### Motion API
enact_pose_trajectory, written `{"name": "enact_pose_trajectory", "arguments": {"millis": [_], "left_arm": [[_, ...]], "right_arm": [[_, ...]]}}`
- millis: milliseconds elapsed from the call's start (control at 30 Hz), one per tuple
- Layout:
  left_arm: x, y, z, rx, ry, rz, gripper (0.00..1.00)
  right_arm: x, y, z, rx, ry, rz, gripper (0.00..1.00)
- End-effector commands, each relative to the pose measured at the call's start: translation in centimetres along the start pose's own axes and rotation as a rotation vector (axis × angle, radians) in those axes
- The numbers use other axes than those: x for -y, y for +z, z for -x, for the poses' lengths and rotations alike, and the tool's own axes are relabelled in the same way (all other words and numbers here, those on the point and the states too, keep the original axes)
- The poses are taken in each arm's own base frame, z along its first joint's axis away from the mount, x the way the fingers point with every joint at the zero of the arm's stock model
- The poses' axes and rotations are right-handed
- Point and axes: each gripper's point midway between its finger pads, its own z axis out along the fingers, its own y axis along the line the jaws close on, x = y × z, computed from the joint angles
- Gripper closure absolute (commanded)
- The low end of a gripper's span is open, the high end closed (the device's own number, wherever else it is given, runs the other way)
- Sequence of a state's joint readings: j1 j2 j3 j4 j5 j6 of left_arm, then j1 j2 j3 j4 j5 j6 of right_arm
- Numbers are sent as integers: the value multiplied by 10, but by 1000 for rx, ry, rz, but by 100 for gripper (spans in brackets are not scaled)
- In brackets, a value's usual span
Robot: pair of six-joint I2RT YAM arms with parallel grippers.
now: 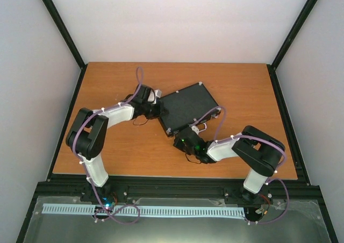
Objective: Pack up texas hold em set
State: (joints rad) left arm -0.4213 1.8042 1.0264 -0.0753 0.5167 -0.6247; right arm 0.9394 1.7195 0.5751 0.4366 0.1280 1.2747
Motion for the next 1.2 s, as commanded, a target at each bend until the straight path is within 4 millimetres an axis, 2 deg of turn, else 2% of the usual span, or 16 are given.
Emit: {"name": "enact_pose_trajectory", "arguments": {"millis": [0, 167, 267, 400, 533, 767, 933, 1033, 1167], "left_arm": [[-69, -18, -69, -289, -161, 385, 99], [-18, -31, 6, -171, -76, 346, 99], [3, -38, 43, -115, -50, 323, 99], [15, -40, 82, -45, -54, 286, 99], [7, -28, 112, -11, -74, 284, 99], [-31, 11, 130, -13, -145, 304, 99], [-48, 30, 139, -15, -165, 315, 99], [-57, 38, 137, -32, -173, 325, 99], [-70, 49, 124, -71, -187, 331, 99]], "right_arm": [[28, -13, 12, 18, -109, -136, 97], [31, -32, 14, 6, -143, -171, 97], [30, -38, 14, 0, -158, -168, 97], [30, -40, 12, -14, -173, -164, 97], [33, -39, 8, -28, -165, -153, 97], [26, -35, 4, -49, -179, -116, 97], [19, -32, 3, -61, -195, -87, 97], [18, -34, 10, -26, -198, -84, 97], [19, -34, 23, 19, -180, -79, 97]]}}
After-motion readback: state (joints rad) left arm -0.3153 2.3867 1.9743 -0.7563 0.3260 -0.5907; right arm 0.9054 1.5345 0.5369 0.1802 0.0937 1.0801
